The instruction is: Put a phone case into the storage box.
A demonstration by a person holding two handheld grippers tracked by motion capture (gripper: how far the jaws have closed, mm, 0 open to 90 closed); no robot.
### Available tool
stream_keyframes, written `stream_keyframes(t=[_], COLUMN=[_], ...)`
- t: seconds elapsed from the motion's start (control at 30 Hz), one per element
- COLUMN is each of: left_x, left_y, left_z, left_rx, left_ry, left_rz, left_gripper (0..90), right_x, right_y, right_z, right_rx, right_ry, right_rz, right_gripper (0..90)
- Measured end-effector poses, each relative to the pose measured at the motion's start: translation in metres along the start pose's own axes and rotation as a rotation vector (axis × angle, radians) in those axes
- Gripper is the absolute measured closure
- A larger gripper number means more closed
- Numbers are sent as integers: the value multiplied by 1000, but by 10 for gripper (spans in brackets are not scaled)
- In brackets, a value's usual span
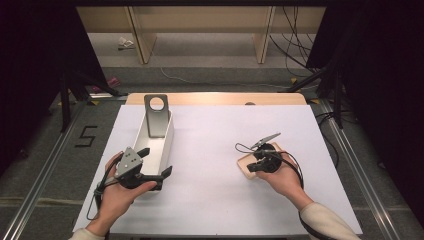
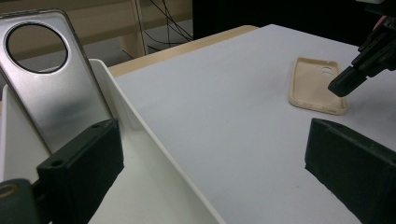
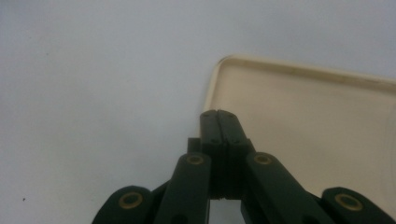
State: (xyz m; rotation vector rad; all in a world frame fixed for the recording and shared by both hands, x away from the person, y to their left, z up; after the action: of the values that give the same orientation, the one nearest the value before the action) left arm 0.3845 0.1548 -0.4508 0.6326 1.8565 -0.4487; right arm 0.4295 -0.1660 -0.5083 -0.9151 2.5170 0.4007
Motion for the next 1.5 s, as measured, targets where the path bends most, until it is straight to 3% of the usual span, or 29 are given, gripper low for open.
stream_keyframes(t=[0.3,0.8,1.2,1.5], left_x=[1,2,2,2], left_y=[-1,-1,-1,-1], left_z=[1,1,0,0], left_rx=[3,3,5,4], left_ry=[6,8,11,11], left_rz=[0,4,6,7], left_gripper=[46,52,55,59], right_x=[2,9,22,37], right_y=[-2,-2,-3,-3], right_z=[8,10,3,-6], right_rx=[32,33,40,38], right_ry=[64,134,242,293], right_rz=[5,-5,-75,-98], right_gripper=[900,900,900,900])
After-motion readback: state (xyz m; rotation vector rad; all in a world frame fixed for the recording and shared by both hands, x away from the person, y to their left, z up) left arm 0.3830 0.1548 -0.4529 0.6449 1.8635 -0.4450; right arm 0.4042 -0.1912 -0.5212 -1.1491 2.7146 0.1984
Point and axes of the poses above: each handheld gripper's, and its own axes: z roughly forward along the jaws, x roughly out of its underside, y roughly to its left, the point moved 7 cm from there along z, roughly forward along the jaws
